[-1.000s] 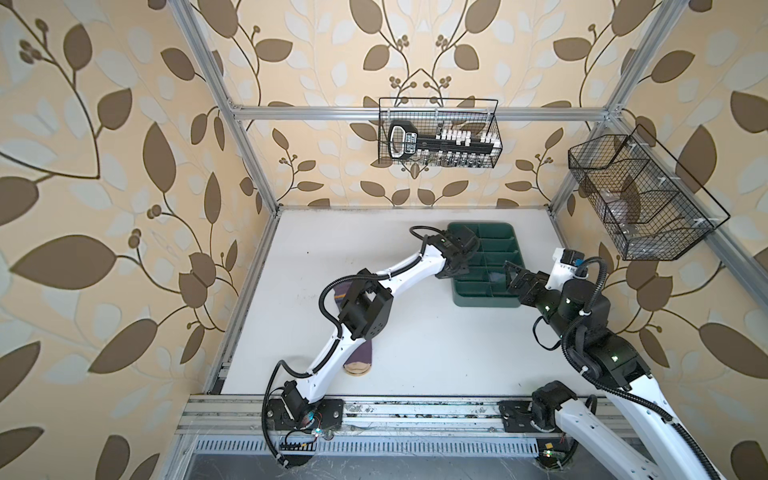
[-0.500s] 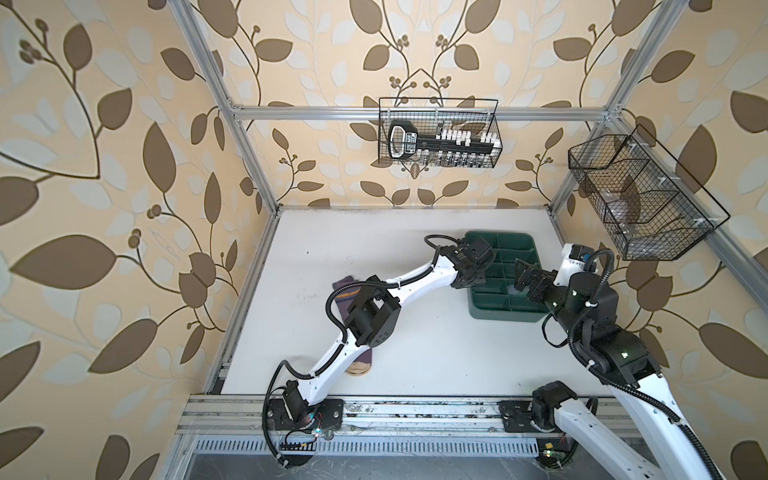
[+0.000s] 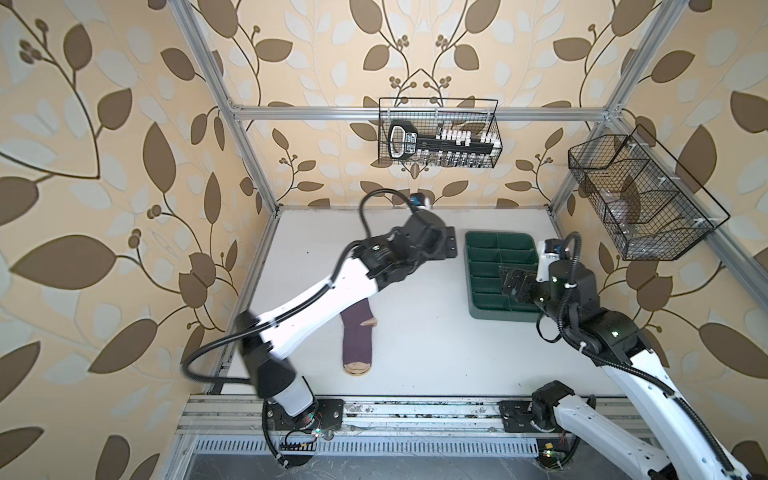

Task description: Roll the socks

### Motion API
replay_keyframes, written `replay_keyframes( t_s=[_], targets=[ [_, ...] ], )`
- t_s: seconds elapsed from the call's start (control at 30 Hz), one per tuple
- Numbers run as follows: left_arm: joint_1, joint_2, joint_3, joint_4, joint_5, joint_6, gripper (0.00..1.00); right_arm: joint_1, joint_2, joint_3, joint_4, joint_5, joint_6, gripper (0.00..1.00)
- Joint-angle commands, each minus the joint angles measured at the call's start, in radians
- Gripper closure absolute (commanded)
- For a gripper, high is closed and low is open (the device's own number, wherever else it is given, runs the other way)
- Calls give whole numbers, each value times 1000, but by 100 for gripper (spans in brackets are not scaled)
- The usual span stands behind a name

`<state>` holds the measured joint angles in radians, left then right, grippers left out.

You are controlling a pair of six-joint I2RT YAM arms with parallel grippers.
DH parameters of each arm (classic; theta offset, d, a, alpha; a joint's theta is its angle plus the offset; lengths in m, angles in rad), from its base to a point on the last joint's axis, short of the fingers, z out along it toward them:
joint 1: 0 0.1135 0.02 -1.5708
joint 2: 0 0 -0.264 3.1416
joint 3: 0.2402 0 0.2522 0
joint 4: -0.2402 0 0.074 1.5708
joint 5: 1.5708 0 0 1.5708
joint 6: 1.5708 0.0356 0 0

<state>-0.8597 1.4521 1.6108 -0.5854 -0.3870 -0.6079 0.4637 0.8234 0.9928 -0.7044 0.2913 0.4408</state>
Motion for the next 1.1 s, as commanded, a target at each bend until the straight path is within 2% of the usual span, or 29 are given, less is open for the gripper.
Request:
replay_keyframes(
  t_s=[0.0, 0.07, 0.2, 0.3, 0.37, 0.5, 0.6, 0.67, 0.8, 0.93, 1.07],
  targets=[
    [68, -187, -226, -41, -117, 7, 1, 147, 62, 18, -1, 67, -7, 3],
    [128, -300, -339, -96, -86, -37, 1, 255, 143, 40, 34, 90, -42, 3],
    [162, -509, -545, -200, -146, -134, 1, 397, 379, 149, 81, 28, -181, 0],
    [162, -628, -643, -301, -179, -270, 1, 447, 547, 244, 128, -62, -289, 0],
    [162, -686, -683, -365, -182, -350, 1, 453, 641, 310, 182, -166, -343, 0],
    [162, -757, -692, -497, -237, -435, 1, 454, 824, 394, 294, -310, -420, 0],
    [162, -791, -676, -564, -297, -460, 1, 455, 985, 496, 285, -309, -451, 0],
    [162, -815, -680, -553, -305, -432, 1, 455, 1088, 582, 252, -297, -466, 0],
    [162, -845, -710, -501, -270, -345, 1, 455, 1257, 748, 212, -265, -473, 0],
    [162, -849, -737, -514, -233, -359, 1, 462, 1380, 875, 209, -265, -487, 0],
    [162, -861, -781, -514, -189, -384, 1, 475, 1495, 996, 208, -199, -473, 0]
  ],
)
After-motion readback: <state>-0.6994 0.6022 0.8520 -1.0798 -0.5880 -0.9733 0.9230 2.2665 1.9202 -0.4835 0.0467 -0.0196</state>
